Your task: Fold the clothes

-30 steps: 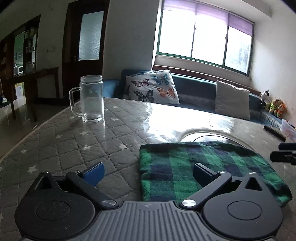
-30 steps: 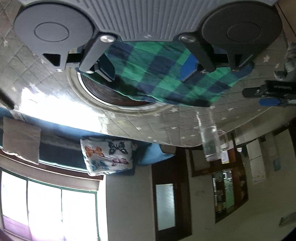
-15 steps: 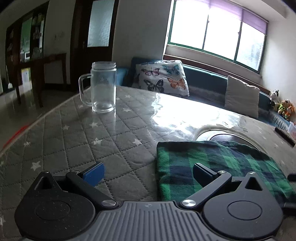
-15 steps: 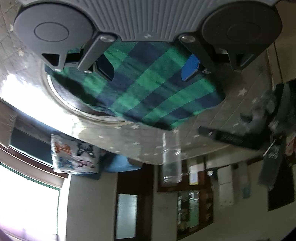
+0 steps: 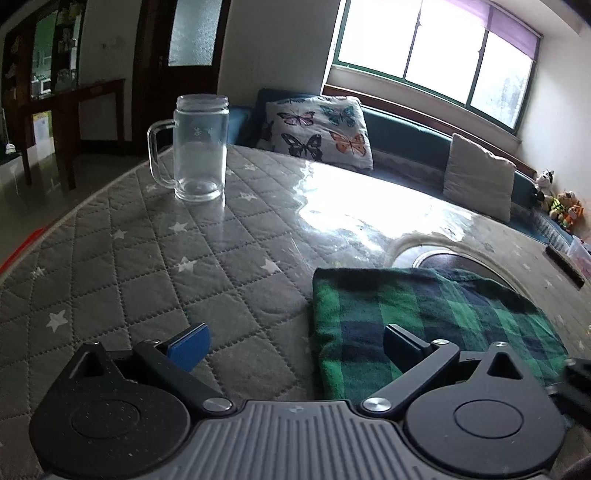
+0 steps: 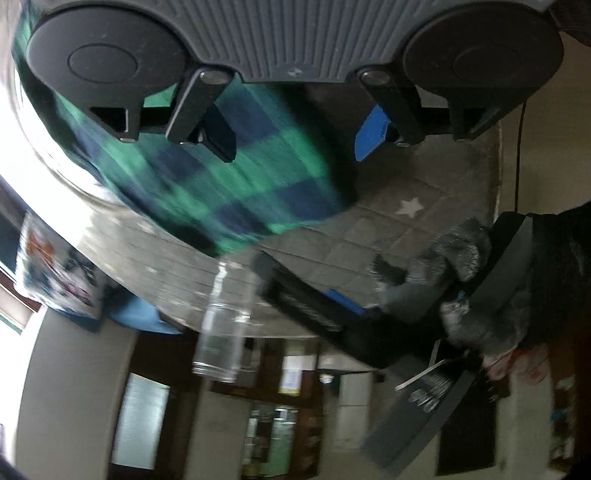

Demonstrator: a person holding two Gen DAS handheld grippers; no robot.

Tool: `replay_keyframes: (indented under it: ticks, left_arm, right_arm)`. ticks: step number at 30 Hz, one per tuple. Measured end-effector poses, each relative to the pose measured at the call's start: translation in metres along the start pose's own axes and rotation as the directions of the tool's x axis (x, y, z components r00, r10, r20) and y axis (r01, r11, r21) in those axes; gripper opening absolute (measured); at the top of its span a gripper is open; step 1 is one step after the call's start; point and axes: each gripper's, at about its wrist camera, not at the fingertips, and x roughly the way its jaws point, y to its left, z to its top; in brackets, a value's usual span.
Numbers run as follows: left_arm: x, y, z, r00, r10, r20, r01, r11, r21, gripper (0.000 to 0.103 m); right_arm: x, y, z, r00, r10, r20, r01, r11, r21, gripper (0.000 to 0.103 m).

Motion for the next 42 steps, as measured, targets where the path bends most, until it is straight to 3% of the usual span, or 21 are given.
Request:
replay_keyframes:
  ticks: [6, 11, 14, 22, 25, 27, 30, 33, 36, 40, 42]
  left_arm:
    - [0.008, 0.006, -0.003, 0.998, -0.048, -0.05, 0.046, 0.998, -0.039, 0.091]
    - [0.016, 0.009, -0.006, 0.991, -0.101, -0.083, 0.094, 0.991, -0.091, 0.089]
    - [0.019, 0.008, -0.007, 0.985, -0.137, -0.103, 0.123, 0.984, -0.127, 0.089]
    - [0.029, 0.007, -0.01, 0.962, -0.235, -0.142, 0.194, 0.948, -0.253, 0.084]
    - [0.032, 0.005, -0.009, 0.949, -0.279, -0.149, 0.226, 0.928, -0.296, 0.074]
    - [0.036, 0.004, -0.01, 0.936, -0.314, -0.16, 0.25, 0.911, -0.327, 0.051]
    - [0.043, 0.006, -0.015, 0.912, -0.372, -0.174, 0.284, 0.877, -0.387, 0.029]
    - [0.044, 0.006, -0.019, 0.914, -0.37, -0.168, 0.281, 0.874, -0.396, 0.019]
    - [0.043, 0.008, -0.02, 0.914, -0.37, -0.165, 0.28, 0.872, -0.401, 0.017]
    - [0.044, 0.007, -0.019, 0.917, -0.364, -0.164, 0.277, 0.877, -0.393, 0.017]
    - [0.044, 0.006, -0.02, 0.918, -0.361, -0.163, 0.277, 0.879, -0.389, 0.017]
  right_arm:
    - [0.029, 0.021, 0.012, 0.999, 0.016, -0.034, -0.019, 0.996, -0.093, 0.052]
    - [0.035, 0.026, 0.011, 0.999, -0.012, -0.043, 0.007, 0.993, -0.118, 0.019]
    - [0.024, 0.019, 0.011, 1.0, 0.011, -0.019, -0.012, 0.998, -0.057, 0.007]
    - [-0.016, -0.001, 0.01, 0.997, 0.035, 0.067, -0.04, 0.997, 0.072, 0.003]
    - [-0.032, -0.007, 0.008, 0.994, 0.04, 0.099, -0.05, 0.993, 0.105, 0.003]
    - [-0.041, -0.009, 0.006, 0.992, 0.046, 0.114, -0.059, 0.992, 0.114, 0.003]
    - [-0.051, -0.009, 0.002, 0.99, 0.06, 0.127, -0.075, 0.99, 0.121, 0.003]
    - [-0.051, -0.01, -0.003, 0.99, 0.085, 0.11, -0.099, 0.986, 0.135, 0.005]
    - [-0.058, -0.019, -0.013, 0.989, 0.099, 0.109, -0.117, 0.978, 0.174, 0.019]
    - [-0.064, -0.044, -0.026, 0.991, 0.073, 0.114, -0.101, 0.96, 0.26, 0.02]
    - [-0.062, -0.063, -0.036, 0.995, 0.024, 0.093, -0.052, 0.949, 0.312, 0.02]
